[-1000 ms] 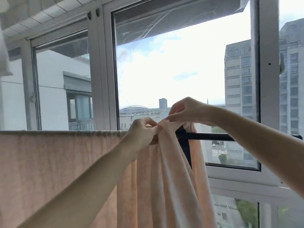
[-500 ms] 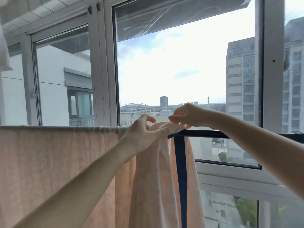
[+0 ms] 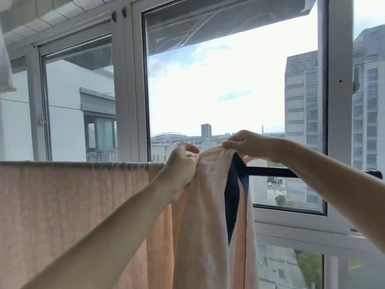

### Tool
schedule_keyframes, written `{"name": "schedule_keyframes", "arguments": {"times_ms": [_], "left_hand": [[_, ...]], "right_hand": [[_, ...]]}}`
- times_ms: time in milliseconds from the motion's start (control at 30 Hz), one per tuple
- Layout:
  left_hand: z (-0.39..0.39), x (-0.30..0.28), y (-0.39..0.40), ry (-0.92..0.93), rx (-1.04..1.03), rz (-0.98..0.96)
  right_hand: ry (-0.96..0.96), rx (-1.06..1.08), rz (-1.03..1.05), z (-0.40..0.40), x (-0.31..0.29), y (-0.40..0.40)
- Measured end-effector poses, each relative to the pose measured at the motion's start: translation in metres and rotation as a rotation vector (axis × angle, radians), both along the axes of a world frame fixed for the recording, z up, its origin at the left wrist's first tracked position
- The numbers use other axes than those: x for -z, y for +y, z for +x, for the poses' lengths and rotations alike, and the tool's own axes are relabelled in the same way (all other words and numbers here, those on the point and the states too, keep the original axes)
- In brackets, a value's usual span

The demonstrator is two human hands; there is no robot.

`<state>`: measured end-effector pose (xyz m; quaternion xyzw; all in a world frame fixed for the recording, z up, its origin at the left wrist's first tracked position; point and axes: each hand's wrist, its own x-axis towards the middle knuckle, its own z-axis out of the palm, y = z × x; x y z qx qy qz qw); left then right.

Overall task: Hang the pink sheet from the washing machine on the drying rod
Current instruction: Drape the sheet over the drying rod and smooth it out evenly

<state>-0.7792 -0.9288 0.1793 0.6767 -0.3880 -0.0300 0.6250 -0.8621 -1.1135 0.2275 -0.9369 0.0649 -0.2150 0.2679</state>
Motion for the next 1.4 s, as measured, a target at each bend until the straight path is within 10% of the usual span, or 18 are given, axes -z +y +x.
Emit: {"name": "schedule_keyframes", "arguments": {"times_ms": [267,467,800,1000,1400], "left_hand": [[-0.002,0.014,0.004,-0.721,-0.467,0.289],[-0.013,0.038,0.001,-1.006,-0.434,0.140],[-0.043,0.059,-0.038,-1.020,-0.526,0.254],[-0.044,0.058,-0.048,-0.997,-0.633,0.269],[-0.052,0.002,-0.048,-0.456,-0.157,0.115]], "right_hand": [[-0.008,-0.003,-0.423,0.018,0.009,0.002],[-0.137,-0.157,-0.386,-0.010,0.012,0.002],[0.055,-0.186,-0.199,-0.048,0.018,-0.008],[-0.153,-0.072,-0.463,-0.039,0.033,0.002],[-0.136,0.036,-0.569,-0.049,0.003,-0.012]]}}
